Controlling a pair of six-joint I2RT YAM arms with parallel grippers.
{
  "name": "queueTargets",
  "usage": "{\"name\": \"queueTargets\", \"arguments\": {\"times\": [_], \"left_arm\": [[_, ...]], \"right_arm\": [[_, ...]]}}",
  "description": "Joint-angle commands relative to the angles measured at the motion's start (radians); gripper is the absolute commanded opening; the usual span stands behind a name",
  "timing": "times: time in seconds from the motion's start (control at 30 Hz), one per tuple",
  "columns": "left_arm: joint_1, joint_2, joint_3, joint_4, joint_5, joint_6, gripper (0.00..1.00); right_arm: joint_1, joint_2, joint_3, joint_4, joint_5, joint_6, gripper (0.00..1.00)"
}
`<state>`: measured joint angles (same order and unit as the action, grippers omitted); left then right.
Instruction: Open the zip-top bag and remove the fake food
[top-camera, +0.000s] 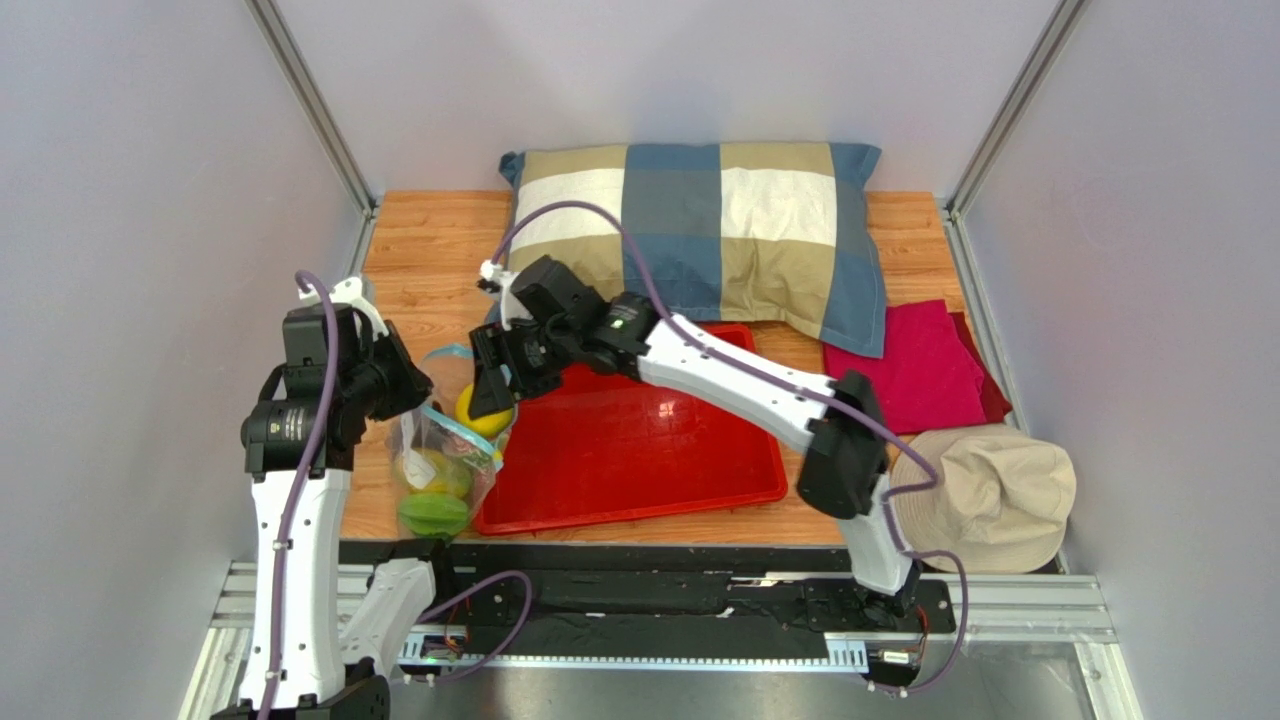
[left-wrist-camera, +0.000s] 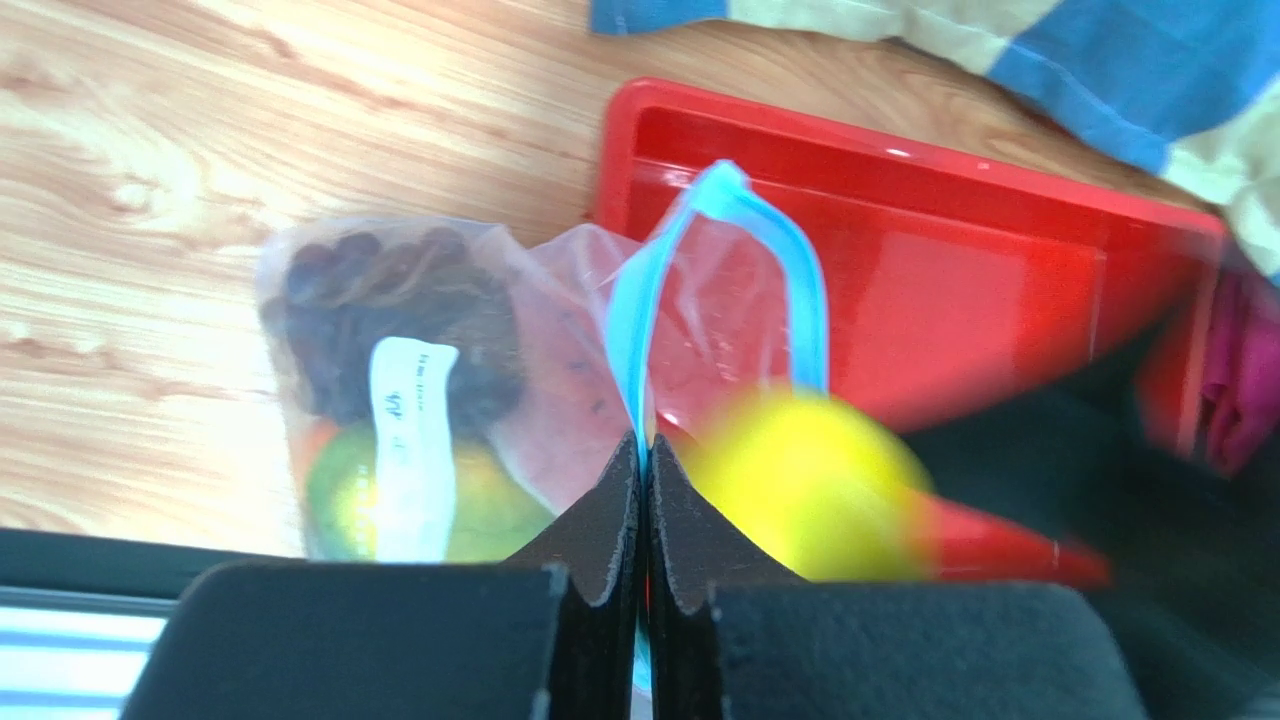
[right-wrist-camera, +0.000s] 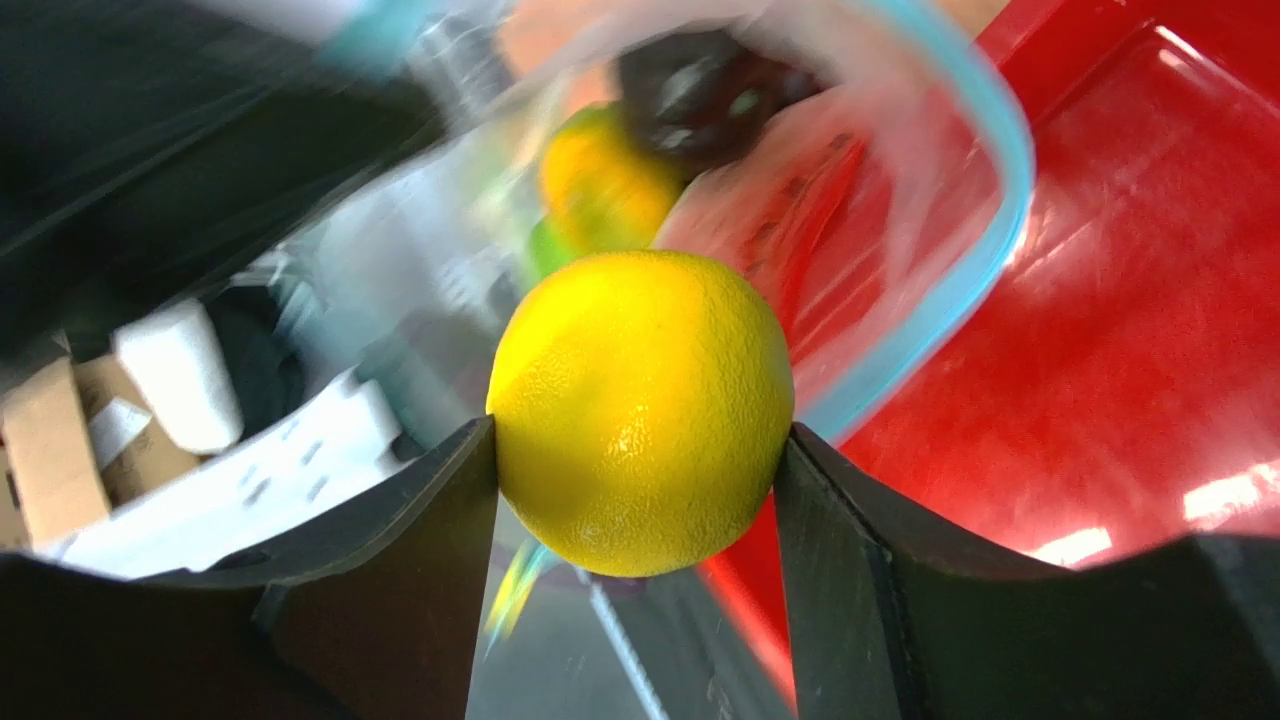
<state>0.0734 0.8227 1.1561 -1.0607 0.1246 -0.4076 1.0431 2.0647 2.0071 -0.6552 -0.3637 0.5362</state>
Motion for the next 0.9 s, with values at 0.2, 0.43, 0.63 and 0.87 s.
{"name": "queueTargets", "arguments": {"times": [0.2, 0.43, 0.63, 0.87], "left_arm": [[0.002, -0.01, 0.056, 0.008, -0.049, 0.033, 0.0], [0.002, -0.037, 0.025, 0.044, 0.032, -0.016, 0.0], [0.002, -0.048, 0.027, 0.061, 0.073, -0.03, 0.0], [0.002, -0.053, 0.022, 0.08, 0.15, -0.027, 0.0]], "right_arm": [[-0.15, -0.373, -0.454, -0.064, 0.048, -0.179, 0.04], [-0.23, -0.312, -0.603, -0.034, 0.072, -0.183, 0.31], [-0.229, -0.255, -0.599, -0.055, 0.085, -0.194, 0.68], [-0.193, -0.293, -0.415, -0.153, 0.186, -0.257, 0.95]]}}
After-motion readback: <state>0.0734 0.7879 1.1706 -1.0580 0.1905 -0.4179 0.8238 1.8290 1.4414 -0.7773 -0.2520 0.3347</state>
